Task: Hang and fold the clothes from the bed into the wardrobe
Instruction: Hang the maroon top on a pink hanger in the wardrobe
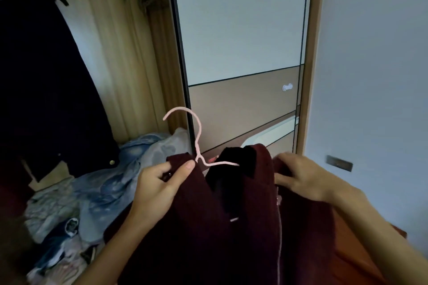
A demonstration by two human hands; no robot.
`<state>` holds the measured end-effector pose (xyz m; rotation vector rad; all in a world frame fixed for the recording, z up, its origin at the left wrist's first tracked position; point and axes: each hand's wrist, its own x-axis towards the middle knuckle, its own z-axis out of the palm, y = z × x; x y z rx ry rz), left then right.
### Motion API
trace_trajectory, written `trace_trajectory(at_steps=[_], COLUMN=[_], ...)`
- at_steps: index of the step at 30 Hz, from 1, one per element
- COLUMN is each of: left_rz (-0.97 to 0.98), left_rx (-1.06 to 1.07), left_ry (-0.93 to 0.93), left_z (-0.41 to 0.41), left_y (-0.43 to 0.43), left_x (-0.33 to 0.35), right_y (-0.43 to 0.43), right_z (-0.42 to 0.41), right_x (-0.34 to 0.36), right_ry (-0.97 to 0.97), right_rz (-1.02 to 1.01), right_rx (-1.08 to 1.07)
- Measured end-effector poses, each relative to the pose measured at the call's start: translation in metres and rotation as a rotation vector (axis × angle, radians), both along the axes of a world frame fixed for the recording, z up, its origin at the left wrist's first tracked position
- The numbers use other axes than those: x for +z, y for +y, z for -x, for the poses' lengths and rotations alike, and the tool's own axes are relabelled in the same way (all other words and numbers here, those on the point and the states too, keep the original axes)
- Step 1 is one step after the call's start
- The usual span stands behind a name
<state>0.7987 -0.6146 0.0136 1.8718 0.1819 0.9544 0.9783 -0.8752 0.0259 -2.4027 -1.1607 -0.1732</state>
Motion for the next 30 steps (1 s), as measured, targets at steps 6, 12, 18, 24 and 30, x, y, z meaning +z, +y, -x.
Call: trace_trajectory(at_steps=[6, 12, 18, 24, 30], left_rz=[-0.182, -0.487, -0.565, -0.290, 0.054], left_rx=[-0.013, -0.043, 0.125, 0.044, -0.114], left_ry=[-0.034, -0.003, 0.151, 0.269, 0.145], left_z=[0.000, -0.011, -0.016, -0.024, -0.045], left_y=[0.005, 0.002, 0.048, 0.079, 0.122], left_x=[0.039, 0.056, 0.083, 0.095, 0.114], right_y=[0.006, 0.050, 0.084, 0.126, 0.194], right_z=[0.029, 0.066, 0.095, 0.101, 0.089], right_x=[0.004, 0.035, 0.071, 0.117, 0.161], right_ry=[0.145, 0.593, 1.168, 1.101, 0.624], right_rz=[-0.155, -0.371, -0.726, -0.793, -0.618], right_rx=[0.127, 0.196, 0.192, 0.267, 0.188])
